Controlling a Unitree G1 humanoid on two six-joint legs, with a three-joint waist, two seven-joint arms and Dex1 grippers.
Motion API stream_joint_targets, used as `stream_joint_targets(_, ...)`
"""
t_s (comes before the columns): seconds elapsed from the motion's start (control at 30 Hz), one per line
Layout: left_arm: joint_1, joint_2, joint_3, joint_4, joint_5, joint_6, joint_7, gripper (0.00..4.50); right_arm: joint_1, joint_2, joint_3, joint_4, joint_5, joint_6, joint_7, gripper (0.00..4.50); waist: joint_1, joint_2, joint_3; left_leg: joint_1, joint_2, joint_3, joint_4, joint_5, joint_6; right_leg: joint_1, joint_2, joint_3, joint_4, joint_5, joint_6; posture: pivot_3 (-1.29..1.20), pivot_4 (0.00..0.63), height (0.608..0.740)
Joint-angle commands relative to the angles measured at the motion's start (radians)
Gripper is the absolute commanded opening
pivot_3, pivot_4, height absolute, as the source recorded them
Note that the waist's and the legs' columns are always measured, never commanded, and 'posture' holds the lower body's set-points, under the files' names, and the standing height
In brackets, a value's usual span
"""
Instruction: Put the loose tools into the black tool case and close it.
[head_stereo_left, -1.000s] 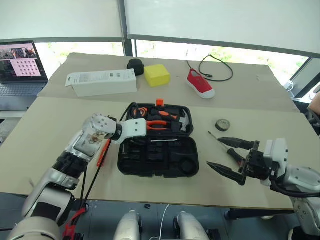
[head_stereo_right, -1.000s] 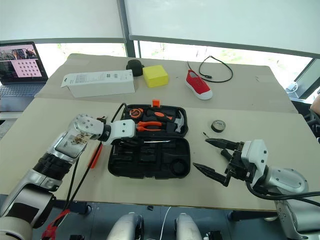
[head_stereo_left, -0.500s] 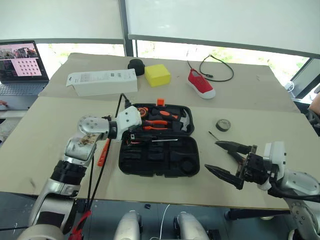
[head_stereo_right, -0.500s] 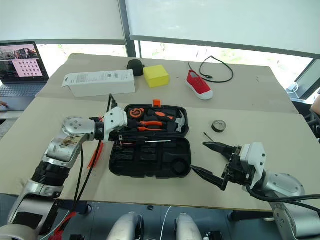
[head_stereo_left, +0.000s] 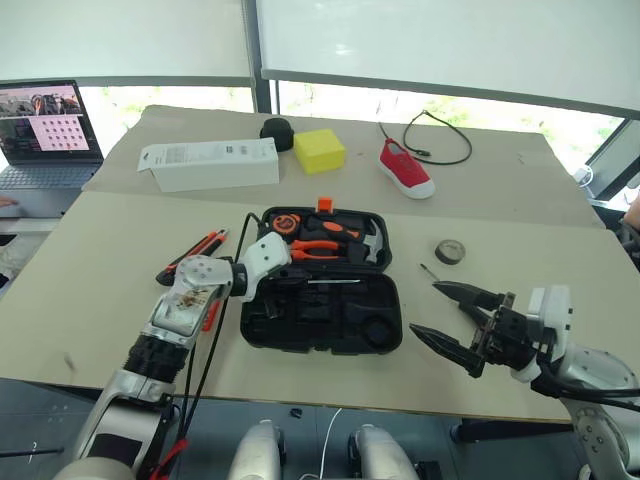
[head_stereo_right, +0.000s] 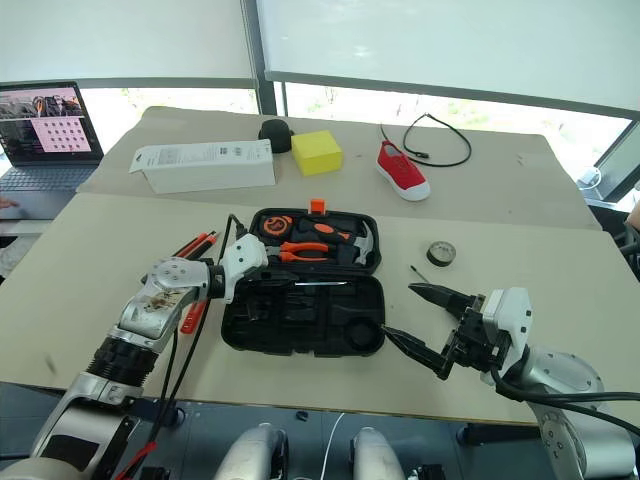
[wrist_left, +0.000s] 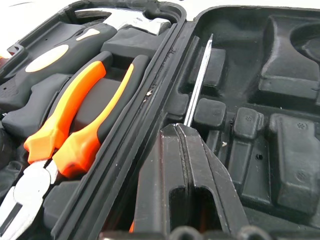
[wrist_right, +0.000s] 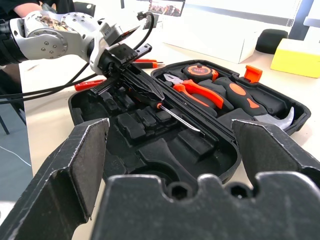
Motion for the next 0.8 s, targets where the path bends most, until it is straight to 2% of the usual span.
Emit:
stream_joint_targets(0.03, -0.007, -0.003, -0.041, 0.03, 0.036, 0.054, 0.011, 0.03, 0.008, 0.008, -0.032, -0.03, 0.017, -0.016, -0.011, 4.5, 0.0, 0.0, 0.0, 0.0, 0.0, 0.0, 0.0, 0.0, 0.0, 0.0, 0.0, 0.0, 0.0, 0.0, 0.0, 0.0, 0.15, 0.74)
stream_joint_targets(0.23, -0.002, -0.014, -0.001, 0.008, -0.02, 0.012, -0.017, 0.03, 0.01, 0.007, -0.038, -0.041, 0.019, -0.011, -0.03, 4.5, -0.001, 0.003, -0.002, 0.001, 0.0, 0.0, 0.0, 0.0, 0.0, 0.001, 0.0, 0.0, 0.0, 0.0, 0.0, 0.0, 0.15, 0.74)
stream_joint_targets(0.33, 0.021, -0.007, 0.163, -0.028, -0.16, -0.073, -0.04, 0.68, 0.034, 0.006, -0.092, -0.038, 0.027, -0.031, -0.032, 4.5, -0.002, 0.003, -0.002, 0.0, 0.0, 0.0, 0.0, 0.0, 0.0, 0.0, 0.0, 0.0, 0.0, 0.0, 0.0, 0.0, 0.15, 0.74)
stream_joint_targets(0.47, 0.143, 0.069, 0.361, -0.102, -0.383, -0.134, -0.207, 2.19, 0.132, -0.001, -0.198, -0.001, 0.024, -0.073, 0.03, 4.5, -0.01, 0.003, -0.002, -0.001, 0.001, -0.001, -0.001, 0.0, 0.0, -0.002, 0.0, 0.0, 0.0, 0.0, 0.0, 0.0, 0.15, 0.74)
stream_joint_targets(0.57, 0.241, 0.137, 0.438, -0.14, -0.455, -0.146, -0.293, 3.19, 0.186, 0.005, -0.249, 0.024, 0.007, -0.113, 0.063, 4.5, -0.014, 0.004, -0.002, 0.0, 0.002, 0.0, -0.002, 0.0, 0.0, -0.001, 0.0, 0.0, 0.0, 0.0, -0.001, 0.0, 0.15, 0.74)
stream_joint_targets(0.67, 0.421, 0.236, 0.567, -0.144, -0.488, -0.218, -0.409, 4.28, 0.284, 0.057, -0.322, 0.111, -0.059, -0.237, 0.083, 4.5, -0.019, 0.004, -0.002, 0.002, 0.001, 0.001, -0.002, 0.0, 0.0, 0.0, -0.001, 0.0, -0.001, 0.0, -0.001, 0.0, 0.15, 0.74)
stream_joint_targets(0.7, 0.454, 0.253, 0.586, -0.145, -0.493, -0.231, -0.421, 4.49, 0.3, 0.069, -0.335, 0.13, -0.068, -0.261, 0.085, 4.5, -0.02, 0.004, -0.002, 0.003, 0.002, 0.001, -0.003, -0.001, 0.0, 0.0, -0.001, 0.0, -0.001, -0.001, -0.001, 0.0, 0.15, 0.74)
stream_joint_targets(0.8, 0.551, 0.298, 0.662, -0.161, -0.508, -0.233, -0.422, 4.49, 0.386, 0.08, -0.354, 0.193, -0.1, -0.322, 0.137, 4.5, -0.012, 0.005, -0.002, 0.003, 0.002, 0.001, -0.003, -0.001, 0.0, 0.0, -0.002, -0.001, -0.001, -0.001, -0.001, 0.0, 0.15, 0.74)
